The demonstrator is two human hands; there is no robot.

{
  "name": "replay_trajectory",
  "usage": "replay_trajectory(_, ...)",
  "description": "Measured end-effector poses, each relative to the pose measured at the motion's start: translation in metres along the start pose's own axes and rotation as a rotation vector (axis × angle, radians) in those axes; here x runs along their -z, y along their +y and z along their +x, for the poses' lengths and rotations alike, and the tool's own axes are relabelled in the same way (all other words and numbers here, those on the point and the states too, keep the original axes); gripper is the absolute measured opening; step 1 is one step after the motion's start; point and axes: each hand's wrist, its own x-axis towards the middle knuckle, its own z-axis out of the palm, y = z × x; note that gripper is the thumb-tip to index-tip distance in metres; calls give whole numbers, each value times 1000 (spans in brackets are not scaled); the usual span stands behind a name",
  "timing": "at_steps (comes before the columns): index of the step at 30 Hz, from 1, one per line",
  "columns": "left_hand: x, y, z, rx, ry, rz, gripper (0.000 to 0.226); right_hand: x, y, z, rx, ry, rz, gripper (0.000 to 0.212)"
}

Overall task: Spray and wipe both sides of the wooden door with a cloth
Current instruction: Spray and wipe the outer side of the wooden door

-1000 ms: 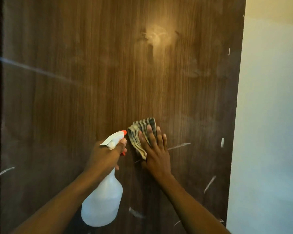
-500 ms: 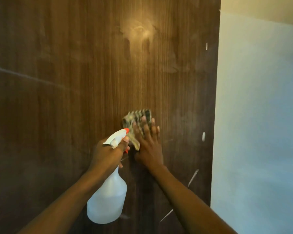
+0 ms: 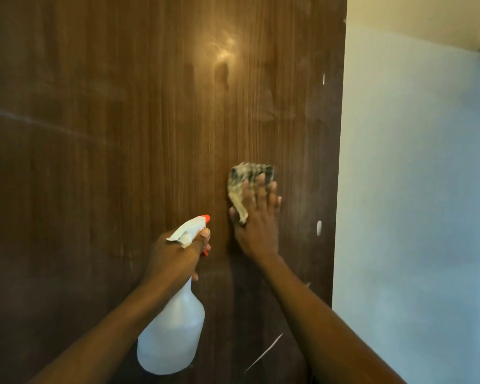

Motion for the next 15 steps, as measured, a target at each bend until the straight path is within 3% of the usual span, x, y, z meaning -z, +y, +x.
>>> replay_trajectory(4,-21,1,2,-34,-30,51,23,-13,36,-61,165,-2,-12,74)
replay_trajectory(6,-31,0,1,-38,-30,60,27,-11,68,-72,56,-4,-7,71)
replay_trajectory(9,-51,-3,3,24,-44,9,15,6,115,-46,-274,20,22,69)
replay_trajectory(11,-62,-5,2,25,-46,19,19,19,134,-14,-416,47,78,71)
replay_trajectory(13,-76,-10,0,-51,-36,137,31,27,137,14,-440,60,118,72)
replay_trajectory(15,-89,-15,0,-111,-30,194,22,28,127,28,-316,53,133,72)
